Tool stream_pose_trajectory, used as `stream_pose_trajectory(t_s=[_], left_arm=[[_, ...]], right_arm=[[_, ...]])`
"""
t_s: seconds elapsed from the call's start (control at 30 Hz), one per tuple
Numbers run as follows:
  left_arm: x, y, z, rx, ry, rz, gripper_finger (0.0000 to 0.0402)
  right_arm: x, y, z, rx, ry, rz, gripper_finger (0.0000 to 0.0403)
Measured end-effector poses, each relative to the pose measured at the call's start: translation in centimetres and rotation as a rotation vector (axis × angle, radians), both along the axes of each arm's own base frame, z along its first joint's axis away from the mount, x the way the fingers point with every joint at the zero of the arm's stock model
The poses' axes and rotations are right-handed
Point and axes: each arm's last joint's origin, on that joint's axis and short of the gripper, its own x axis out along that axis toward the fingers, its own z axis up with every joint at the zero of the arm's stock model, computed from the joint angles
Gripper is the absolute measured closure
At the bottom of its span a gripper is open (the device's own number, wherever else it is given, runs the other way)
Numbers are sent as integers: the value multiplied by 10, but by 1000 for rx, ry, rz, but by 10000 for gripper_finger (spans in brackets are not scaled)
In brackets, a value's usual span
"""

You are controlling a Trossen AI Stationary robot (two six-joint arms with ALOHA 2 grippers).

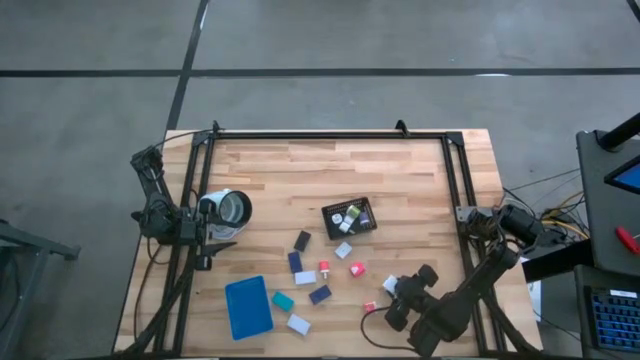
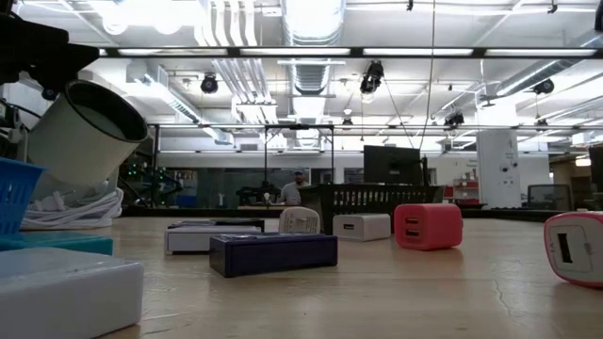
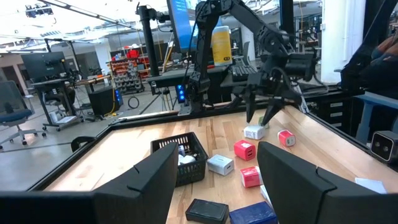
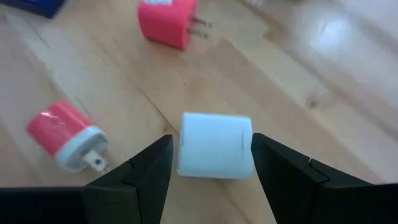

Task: Pick & Place Office items
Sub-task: Put the bottom white charger adapter into the black bin

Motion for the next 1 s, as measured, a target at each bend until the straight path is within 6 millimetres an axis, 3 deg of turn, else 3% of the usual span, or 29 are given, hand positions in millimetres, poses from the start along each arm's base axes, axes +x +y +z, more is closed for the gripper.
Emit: stream_pose_trajectory(t_s=[0.2, 0.43, 0.6, 0.9, 1.0], left_arm=[[0, 0, 0, 0, 0, -1, 177], [0, 0, 0, 0, 0, 0, 177], [0, 0, 0, 0, 0, 0, 177], [0, 0, 0, 0, 0, 0, 177], [0, 0, 0, 0, 0, 0, 177]], right_arm=[[7, 8, 37, -137, 112, 152, 188], [10, 13, 69, -482, 476, 714, 188], [13, 8, 67, -541, 577, 819, 188], [22, -10, 32, -415, 687, 896, 188], [23, -10, 37, -419, 685, 993, 188]])
